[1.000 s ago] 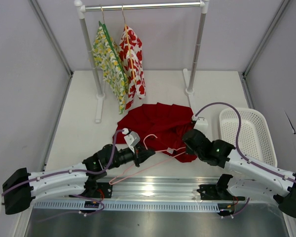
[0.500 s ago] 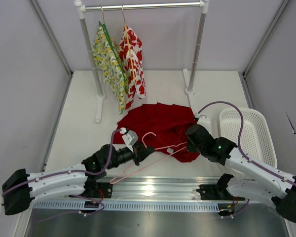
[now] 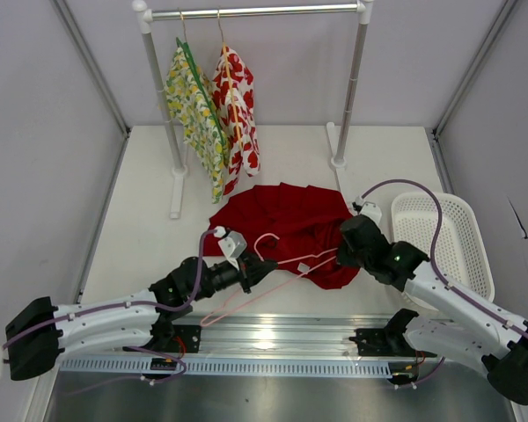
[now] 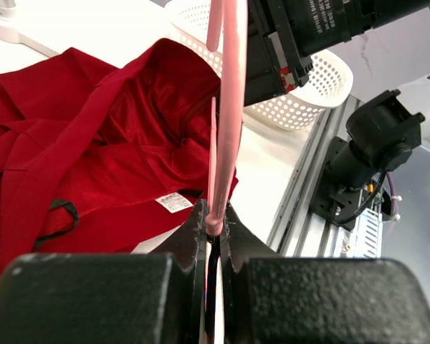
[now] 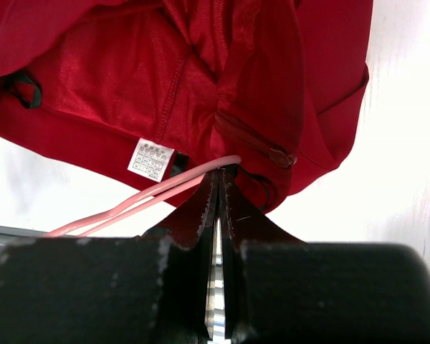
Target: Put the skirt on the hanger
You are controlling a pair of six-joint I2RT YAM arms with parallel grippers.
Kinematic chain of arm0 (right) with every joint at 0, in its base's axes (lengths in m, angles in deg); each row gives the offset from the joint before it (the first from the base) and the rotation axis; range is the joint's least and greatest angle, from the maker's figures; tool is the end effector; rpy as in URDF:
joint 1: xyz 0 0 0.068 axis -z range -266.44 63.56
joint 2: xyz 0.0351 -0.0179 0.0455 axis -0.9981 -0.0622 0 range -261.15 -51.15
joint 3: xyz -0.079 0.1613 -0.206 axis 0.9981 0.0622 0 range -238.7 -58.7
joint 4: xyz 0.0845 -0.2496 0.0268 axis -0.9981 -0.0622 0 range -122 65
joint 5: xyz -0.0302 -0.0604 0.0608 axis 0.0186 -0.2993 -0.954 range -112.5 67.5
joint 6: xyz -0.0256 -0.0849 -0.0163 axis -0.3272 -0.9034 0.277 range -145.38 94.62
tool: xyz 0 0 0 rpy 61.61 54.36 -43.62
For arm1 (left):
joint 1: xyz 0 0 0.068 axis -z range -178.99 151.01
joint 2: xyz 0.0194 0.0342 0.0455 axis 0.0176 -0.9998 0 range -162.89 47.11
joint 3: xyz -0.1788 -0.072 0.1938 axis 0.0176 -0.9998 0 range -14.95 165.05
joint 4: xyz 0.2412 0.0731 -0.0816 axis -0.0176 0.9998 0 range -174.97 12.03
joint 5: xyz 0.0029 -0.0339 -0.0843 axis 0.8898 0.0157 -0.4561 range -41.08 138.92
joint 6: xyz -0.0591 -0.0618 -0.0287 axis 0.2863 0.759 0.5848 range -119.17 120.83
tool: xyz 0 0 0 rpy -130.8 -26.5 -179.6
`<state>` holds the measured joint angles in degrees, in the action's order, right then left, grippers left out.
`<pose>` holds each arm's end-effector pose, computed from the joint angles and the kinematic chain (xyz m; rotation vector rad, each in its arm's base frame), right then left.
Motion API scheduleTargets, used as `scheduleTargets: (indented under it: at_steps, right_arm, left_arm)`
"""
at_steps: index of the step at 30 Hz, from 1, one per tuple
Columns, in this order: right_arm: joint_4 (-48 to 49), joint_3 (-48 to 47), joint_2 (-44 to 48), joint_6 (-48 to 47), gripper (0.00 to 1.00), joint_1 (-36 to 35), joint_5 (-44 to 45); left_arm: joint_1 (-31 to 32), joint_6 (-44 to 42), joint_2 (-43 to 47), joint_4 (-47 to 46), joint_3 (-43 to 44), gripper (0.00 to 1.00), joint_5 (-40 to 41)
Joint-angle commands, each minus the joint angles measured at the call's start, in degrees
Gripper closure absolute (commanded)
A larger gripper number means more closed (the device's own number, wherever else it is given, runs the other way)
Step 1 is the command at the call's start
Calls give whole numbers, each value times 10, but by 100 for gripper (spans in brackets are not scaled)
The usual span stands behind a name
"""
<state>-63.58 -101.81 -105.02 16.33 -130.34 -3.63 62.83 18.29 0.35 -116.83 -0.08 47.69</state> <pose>0.1747 0.1320 0.2257 0.1014 2.3916 0.3103 0.1099 -0.2090 0.2257 0.6517 1.5503 -1.0861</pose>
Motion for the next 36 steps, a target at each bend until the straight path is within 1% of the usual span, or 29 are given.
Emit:
scheduleTargets:
  at_steps: [1,2,4,6,11,15,21,30,36]
  right_arm:
    - [21,-20,12,-4,98,10,-4]
    - [20,-20,11,-3,98,14,-4]
    - [20,-20,10,-3,98,18,-7]
    - [19,-19,12,-1,98,21,-8]
    - [29,-20,7,0,99,31,-21]
    - [32,-20,4,-1,99,39,-27]
    - [37,-17,3,-1,99,50,-42]
    - [38,-14,3,-2,100,52,-46]
    - [38,-10,5,-2,100,53,-49]
  left_arm:
    - [5,-4,12,-15,2,100,10]
    - [5,-4,26,-10,-3,100,33]
    - [5,-4,42,5,-6,100,40]
    - [5,-7,56,27,-5,100,43]
    - [5,0,84,43,-18,100,34]
    - [6,7,77,37,-25,100,0]
    - [9,9,74,19,-35,100,-4]
    - [9,0,33,-11,-19,100,-11]
    - [8,-8,28,-12,-7,100,-5]
